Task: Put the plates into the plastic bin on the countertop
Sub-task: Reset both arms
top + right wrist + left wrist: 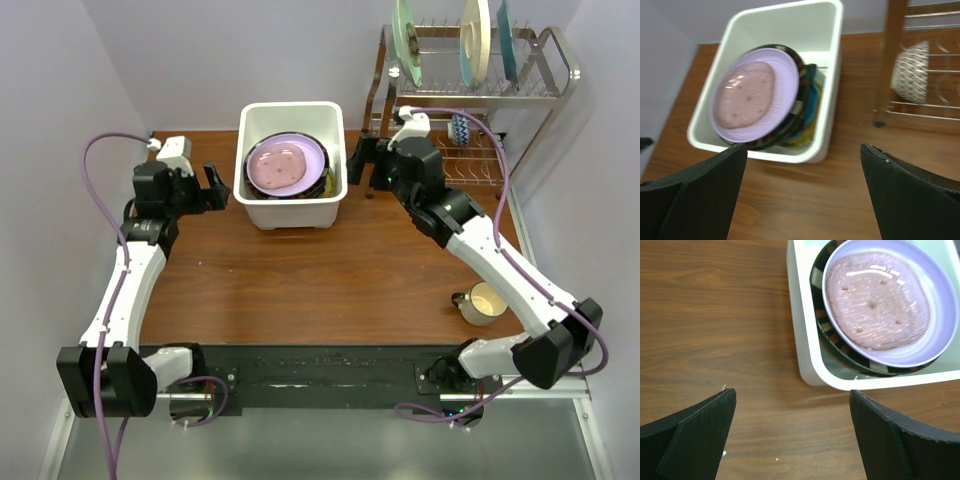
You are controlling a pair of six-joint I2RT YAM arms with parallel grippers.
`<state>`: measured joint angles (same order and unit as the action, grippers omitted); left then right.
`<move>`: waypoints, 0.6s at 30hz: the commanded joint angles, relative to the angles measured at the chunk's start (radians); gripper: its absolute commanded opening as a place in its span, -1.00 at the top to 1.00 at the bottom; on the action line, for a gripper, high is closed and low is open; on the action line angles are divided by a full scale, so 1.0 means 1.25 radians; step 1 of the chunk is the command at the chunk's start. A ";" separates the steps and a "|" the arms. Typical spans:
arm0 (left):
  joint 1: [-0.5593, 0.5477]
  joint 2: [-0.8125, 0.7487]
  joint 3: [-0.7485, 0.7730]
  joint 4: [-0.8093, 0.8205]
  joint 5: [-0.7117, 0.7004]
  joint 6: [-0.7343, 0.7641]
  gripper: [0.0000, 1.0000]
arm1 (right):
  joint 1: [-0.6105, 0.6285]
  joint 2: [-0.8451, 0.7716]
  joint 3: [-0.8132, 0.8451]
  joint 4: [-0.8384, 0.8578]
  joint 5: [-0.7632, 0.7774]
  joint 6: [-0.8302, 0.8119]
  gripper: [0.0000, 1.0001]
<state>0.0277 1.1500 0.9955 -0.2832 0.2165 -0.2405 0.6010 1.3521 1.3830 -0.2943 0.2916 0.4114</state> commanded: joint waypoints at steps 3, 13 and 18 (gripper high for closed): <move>-0.088 -0.008 0.044 -0.052 -0.212 0.056 -1.00 | -0.008 -0.045 -0.095 -0.108 0.112 -0.079 -0.97; -0.149 -0.008 0.047 -0.079 -0.291 0.040 -1.00 | -0.037 -0.052 -0.332 -0.045 0.017 -0.027 -0.98; -0.152 -0.014 0.043 -0.067 -0.279 0.048 -1.00 | -0.073 -0.053 -0.489 0.066 -0.026 0.003 -0.97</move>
<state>-0.1543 1.1503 1.0096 -0.3908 -0.1120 -0.1967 0.5457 1.3060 0.8768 -0.3408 0.3168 0.3744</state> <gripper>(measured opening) 0.997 0.986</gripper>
